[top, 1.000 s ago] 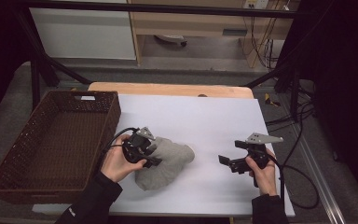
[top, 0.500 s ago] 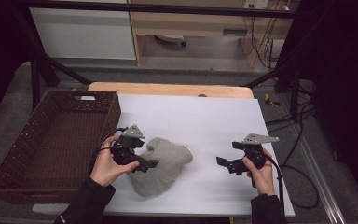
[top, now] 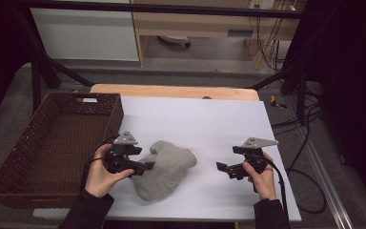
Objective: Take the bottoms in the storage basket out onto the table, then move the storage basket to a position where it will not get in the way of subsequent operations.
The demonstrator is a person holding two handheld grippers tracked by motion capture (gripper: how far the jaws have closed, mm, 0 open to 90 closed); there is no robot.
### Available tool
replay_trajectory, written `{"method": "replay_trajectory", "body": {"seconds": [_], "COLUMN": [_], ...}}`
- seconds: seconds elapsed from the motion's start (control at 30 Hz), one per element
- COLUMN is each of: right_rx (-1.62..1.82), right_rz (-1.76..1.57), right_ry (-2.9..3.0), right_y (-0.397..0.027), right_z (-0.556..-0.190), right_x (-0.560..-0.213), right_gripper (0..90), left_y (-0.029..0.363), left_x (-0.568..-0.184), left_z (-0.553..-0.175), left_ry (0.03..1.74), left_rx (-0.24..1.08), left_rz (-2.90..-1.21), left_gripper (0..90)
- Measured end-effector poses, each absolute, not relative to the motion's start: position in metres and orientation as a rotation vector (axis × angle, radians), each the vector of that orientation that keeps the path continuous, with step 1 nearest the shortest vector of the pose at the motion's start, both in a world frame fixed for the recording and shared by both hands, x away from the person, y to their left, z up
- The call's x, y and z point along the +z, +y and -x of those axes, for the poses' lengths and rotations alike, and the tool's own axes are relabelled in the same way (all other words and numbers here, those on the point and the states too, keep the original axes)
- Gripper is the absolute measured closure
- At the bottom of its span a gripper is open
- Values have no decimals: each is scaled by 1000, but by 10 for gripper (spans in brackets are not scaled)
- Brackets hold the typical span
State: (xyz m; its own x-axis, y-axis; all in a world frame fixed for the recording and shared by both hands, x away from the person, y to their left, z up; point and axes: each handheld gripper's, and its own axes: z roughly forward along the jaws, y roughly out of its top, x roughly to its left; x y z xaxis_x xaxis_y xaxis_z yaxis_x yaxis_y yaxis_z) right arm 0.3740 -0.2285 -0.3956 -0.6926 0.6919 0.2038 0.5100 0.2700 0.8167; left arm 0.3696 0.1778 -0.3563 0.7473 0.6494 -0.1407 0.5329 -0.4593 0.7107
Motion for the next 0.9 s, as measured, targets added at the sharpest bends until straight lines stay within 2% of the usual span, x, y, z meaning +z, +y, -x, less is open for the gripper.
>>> {"method": "replay_trajectory", "body": {"seconds": [0.13,0.37,0.5,0.63,0.9], "right_rx": [1388,1370,1359,1343,1329], "right_rz": [-1107,-1057,-1037,-1021,-999], "right_ry": [2370,2433,2464,2487,2513], "right_y": [-217,-192,-180,-171,-159], "right_z": [-373,-371,-369,-367,-364], "right_x": [-397,-399,-401,-402,-402], "right_gripper": [13,19,25,27,29], "left_y": [186,192,190,189,183], "left_x": [-357,-362,-366,-370,-373], "left_z": [-368,-363,-360,-356,-351], "left_ry": [891,883,876,865,886], "left_rx": [165,135,70,67,32], "left_rz": [-2165,-2163,-2177,-2188,-2221], "left_gripper": [367,456,491,523,734]}}
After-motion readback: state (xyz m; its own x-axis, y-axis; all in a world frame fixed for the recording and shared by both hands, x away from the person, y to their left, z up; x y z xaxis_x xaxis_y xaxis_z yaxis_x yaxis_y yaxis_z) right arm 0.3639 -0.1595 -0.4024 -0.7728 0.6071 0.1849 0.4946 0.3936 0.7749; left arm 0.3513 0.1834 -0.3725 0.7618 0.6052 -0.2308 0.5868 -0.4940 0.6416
